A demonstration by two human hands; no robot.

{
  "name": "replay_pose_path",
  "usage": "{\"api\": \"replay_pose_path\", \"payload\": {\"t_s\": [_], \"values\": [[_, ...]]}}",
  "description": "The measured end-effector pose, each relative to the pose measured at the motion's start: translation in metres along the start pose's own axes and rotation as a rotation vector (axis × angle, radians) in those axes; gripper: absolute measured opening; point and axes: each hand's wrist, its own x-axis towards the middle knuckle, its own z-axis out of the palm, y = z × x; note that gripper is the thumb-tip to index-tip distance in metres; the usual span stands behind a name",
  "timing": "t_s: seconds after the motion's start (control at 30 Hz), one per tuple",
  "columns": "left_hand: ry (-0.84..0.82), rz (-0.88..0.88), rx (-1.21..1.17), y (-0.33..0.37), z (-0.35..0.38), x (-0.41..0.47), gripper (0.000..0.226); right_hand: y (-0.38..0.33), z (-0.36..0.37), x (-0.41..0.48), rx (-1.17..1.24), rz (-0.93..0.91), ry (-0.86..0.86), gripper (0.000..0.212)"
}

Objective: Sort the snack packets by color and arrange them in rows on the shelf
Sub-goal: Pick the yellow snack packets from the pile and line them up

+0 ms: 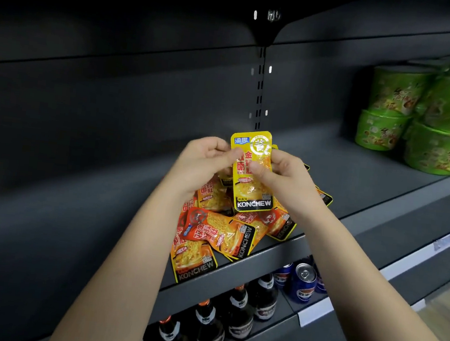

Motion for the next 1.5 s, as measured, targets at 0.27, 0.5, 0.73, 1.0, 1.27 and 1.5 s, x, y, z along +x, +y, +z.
{"api": "replay_pose_path", "payload": {"t_s": [0.27, 0.5, 0.73, 1.0, 1.27, 1.5], "values": [[0.386, -0.055, 0.492, -0.031, -0.023, 0.041, 0.015, 0.003, -0.030, 0.003, -0.187, 0.121, 0.175, 0.014], [0.324, -0.171, 0.742, -0.048, -0.011, 0.069, 0.022, 0.009, -0.049, 0.003, -0.352, 0.171, 0.219, 0.023], [0.331, -0.252, 0.743, -0.053, 0.001, 0.080, 0.046, 0.013, -0.059, 0.000, -0.380, 0.191, 0.247, 0.021], [0.311, -0.352, 0.631, -0.053, 0.008, 0.093, 0.048, 0.017, -0.062, 0.001, -0.417, 0.194, 0.247, 0.023], [0.375, -0.359, 0.196, -0.056, 0.002, 0.099, 0.026, 0.018, -0.063, 0.002, -0.496, 0.193, 0.223, 0.027], [0.406, -0.163, 0.262, -0.044, -0.007, 0.097, 0.022, 0.011, -0.059, 0.006, -0.529, 0.174, 0.217, 0.023]]}}
